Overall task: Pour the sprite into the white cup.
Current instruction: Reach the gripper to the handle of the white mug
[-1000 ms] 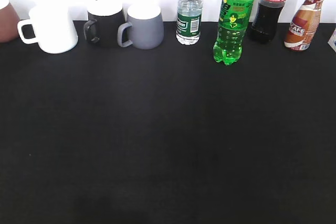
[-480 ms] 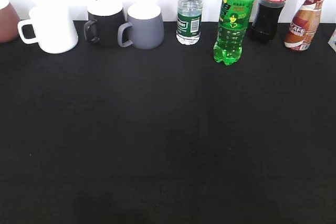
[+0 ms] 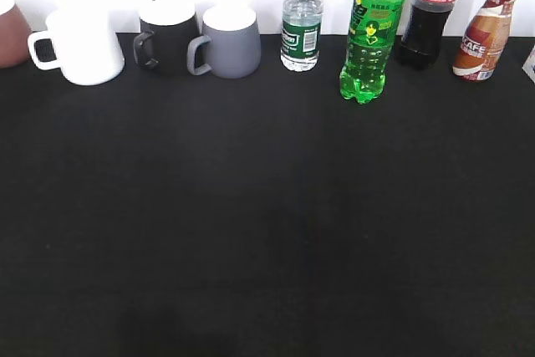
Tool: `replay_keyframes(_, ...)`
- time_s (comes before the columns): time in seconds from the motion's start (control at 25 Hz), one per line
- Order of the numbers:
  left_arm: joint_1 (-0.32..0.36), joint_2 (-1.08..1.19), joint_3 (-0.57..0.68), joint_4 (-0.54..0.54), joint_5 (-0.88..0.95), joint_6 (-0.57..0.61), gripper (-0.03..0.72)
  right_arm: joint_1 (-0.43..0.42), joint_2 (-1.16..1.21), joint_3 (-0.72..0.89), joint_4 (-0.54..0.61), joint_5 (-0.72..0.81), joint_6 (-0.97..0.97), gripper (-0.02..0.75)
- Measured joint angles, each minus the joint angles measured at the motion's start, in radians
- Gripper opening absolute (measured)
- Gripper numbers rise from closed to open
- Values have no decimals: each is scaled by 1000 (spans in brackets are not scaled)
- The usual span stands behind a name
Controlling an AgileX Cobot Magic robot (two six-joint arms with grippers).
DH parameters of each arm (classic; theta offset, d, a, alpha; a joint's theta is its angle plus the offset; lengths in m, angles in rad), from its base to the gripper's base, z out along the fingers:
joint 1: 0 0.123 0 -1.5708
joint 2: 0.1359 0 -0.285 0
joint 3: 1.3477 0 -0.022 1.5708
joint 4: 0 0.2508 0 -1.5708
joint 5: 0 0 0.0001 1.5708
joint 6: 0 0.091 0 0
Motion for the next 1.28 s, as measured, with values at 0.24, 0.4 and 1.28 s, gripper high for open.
replay_keyframes(0.24, 0, 15, -119, 8, -399, 4, 334, 0, 0, 0, 0, 0, 0, 535)
replay_keyframes(0.4, 0, 286, -177, 21, -704, 7, 273, 0, 0, 0, 0, 0, 0, 535)
replay_keyframes(1.28, 0, 1450, 299, -103, -2212, 129, 171, 0, 0, 0, 0, 0, 0, 517)
